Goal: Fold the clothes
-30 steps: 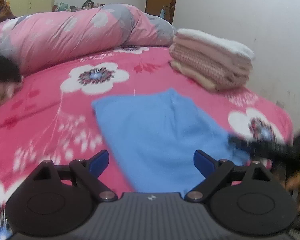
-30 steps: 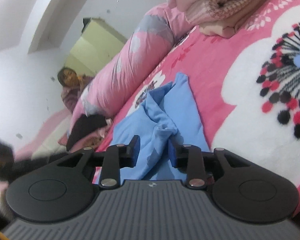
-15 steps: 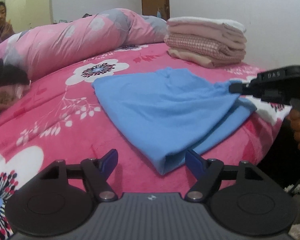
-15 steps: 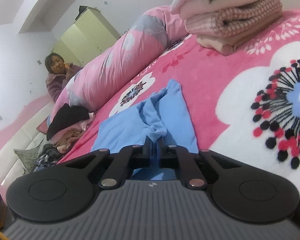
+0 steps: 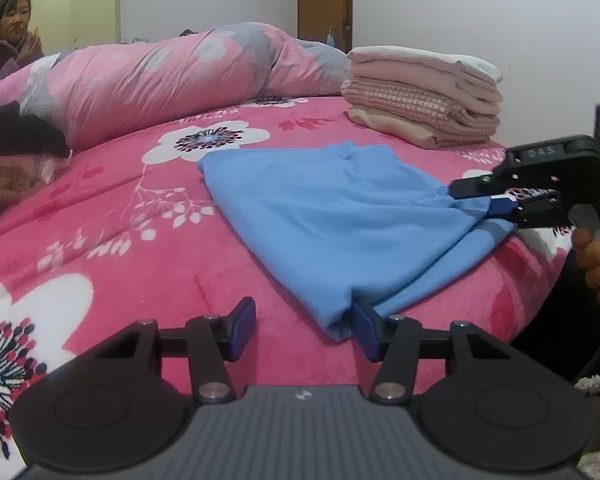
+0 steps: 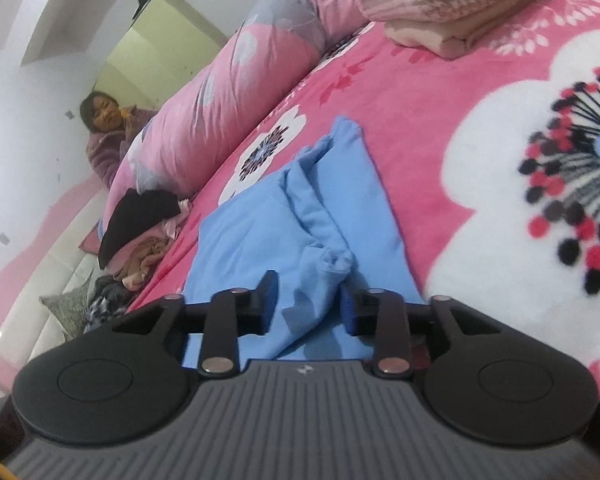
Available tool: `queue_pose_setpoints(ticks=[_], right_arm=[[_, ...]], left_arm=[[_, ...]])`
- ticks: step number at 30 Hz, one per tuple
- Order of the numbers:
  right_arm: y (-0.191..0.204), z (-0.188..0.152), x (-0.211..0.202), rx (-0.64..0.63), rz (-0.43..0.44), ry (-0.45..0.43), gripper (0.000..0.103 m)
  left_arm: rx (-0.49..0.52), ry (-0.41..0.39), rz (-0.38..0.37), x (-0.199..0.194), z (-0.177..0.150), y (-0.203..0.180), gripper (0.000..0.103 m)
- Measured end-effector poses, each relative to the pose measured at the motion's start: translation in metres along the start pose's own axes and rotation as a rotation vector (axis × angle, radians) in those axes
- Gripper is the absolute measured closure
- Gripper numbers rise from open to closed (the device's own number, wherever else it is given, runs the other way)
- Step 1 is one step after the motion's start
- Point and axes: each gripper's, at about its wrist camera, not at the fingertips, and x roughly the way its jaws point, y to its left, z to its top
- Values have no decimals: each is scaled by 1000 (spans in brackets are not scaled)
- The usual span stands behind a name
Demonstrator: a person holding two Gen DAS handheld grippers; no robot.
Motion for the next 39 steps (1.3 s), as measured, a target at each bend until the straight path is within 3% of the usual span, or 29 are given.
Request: queue_pose_setpoints(ticks=[3, 4, 5, 9, 23, 30, 34, 39], right_arm=[[7, 2, 7, -45, -28, 5, 75], [8, 2, 9, -62, -38, 1, 98], [10, 3, 10, -75, -42, -5, 101], [17, 4, -6, -107, -40, -95, 101], [13, -6, -35, -98, -62, -206, 102], [-7, -13, -28, -35, -89, -174, 102], [0, -11, -32, -74, -77, -194, 102], [-23, -17, -21, -19, -103, -135, 101]], left_arm=[[8, -2, 11, 0, -2, -2, 49], [8, -1, 16, 0, -3, -2, 49], [8, 0, 21, 0, -4, -3, 49], [18, 7, 48, 0, -6, -5, 49], [35, 4, 50, -2, -7, -6, 52], [40, 8, 47, -1, -8, -7, 52], [39, 13, 43, 0, -9, -6, 52], [31, 19, 22, -1, -10, -2, 50]])
